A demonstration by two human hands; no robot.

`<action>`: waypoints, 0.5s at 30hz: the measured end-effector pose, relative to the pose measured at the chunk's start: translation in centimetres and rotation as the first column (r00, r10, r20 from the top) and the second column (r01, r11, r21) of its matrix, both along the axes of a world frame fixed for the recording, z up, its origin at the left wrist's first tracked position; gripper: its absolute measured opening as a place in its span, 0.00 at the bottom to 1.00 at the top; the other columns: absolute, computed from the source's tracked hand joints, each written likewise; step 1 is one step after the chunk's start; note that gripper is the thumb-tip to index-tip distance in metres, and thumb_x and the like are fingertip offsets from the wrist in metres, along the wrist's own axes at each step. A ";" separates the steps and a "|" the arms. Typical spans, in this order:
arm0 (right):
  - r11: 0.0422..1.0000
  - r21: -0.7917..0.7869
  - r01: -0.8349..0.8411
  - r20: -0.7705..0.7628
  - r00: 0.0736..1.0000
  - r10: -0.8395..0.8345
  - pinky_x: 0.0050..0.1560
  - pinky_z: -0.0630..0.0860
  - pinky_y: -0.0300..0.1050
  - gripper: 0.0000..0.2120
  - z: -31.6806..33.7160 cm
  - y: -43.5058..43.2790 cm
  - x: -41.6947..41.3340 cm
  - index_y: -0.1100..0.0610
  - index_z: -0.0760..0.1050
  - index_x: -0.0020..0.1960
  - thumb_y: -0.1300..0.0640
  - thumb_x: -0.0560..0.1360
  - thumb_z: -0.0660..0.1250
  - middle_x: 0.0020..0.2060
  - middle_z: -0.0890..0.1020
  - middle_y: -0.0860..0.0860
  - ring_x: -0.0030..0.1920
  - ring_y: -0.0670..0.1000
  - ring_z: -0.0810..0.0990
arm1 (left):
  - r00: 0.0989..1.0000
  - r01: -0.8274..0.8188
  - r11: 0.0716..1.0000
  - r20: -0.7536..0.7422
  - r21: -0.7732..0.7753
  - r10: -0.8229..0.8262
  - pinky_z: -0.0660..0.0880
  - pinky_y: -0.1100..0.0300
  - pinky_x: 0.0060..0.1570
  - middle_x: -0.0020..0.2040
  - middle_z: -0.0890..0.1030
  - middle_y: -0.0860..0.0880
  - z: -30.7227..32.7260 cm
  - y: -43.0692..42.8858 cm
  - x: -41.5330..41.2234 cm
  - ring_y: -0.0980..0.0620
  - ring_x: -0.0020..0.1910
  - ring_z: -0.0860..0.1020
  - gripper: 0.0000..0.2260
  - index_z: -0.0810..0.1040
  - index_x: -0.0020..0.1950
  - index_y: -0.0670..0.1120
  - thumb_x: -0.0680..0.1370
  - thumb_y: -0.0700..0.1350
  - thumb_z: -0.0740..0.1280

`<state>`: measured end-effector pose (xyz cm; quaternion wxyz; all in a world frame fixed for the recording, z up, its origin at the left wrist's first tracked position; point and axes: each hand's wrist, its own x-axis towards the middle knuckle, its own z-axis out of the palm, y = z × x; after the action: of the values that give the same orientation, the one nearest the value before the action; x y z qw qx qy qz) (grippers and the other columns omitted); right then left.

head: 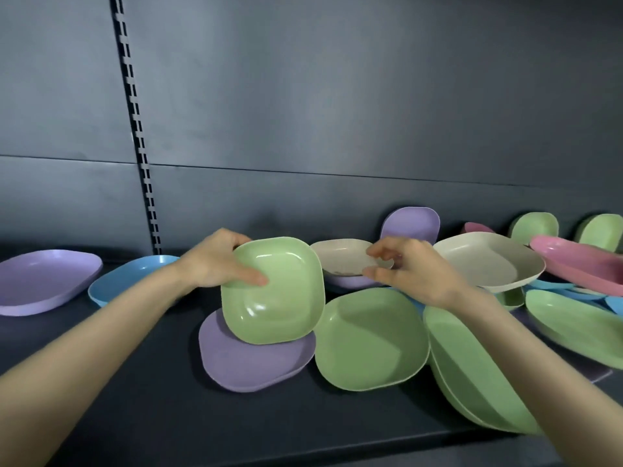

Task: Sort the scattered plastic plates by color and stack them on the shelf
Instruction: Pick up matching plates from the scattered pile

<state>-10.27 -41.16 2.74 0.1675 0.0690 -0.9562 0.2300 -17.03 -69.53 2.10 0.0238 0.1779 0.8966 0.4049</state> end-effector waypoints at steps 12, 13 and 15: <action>0.997 0.043 -0.059 0.267 0.963 0.045 0.42 0.73 0.40 0.20 -1.2 1.5 2.1 0.51 0.75 0.50 0.42 0.64 0.75 0.39 0.77 0.45 0.42 0.48 0.76 | 0.960 -0.261 0.923 -0.028 0.282 0.280 0.75 0.65 0.28 0.37 0.84 0.49 -0.6 0.0 6.4 0.51 0.36 0.81 0.07 0.83 0.42 0.44 0.68 0.45 0.76; 0.997 0.054 -0.056 0.298 0.954 0.037 0.46 0.75 0.42 0.21 -1.3 1.4 1.9 0.51 0.75 0.50 0.42 0.63 0.75 0.42 0.78 0.45 0.45 0.48 0.77 | 0.956 -0.271 0.917 -0.032 0.293 0.293 0.74 0.65 0.25 0.37 0.84 0.47 -0.8 0.0 6.6 0.50 0.34 0.80 0.07 0.82 0.42 0.43 0.69 0.45 0.76; 0.996 0.060 -0.062 0.329 0.943 0.039 0.52 0.77 0.48 0.20 -1.4 1.2 1.6 0.51 0.75 0.51 0.45 0.63 0.75 0.47 0.80 0.48 0.49 0.49 0.79 | 0.951 -0.279 0.906 -0.040 0.317 0.307 0.74 0.64 0.23 0.36 0.83 0.44 -0.9 0.1 7.2 0.49 0.31 0.79 0.07 0.82 0.42 0.41 0.70 0.44 0.75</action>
<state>-8.69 -39.97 1.33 -0.0023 0.0601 -0.9760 0.2092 -9.85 -69.44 1.17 -0.1051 0.0605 0.8391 0.5302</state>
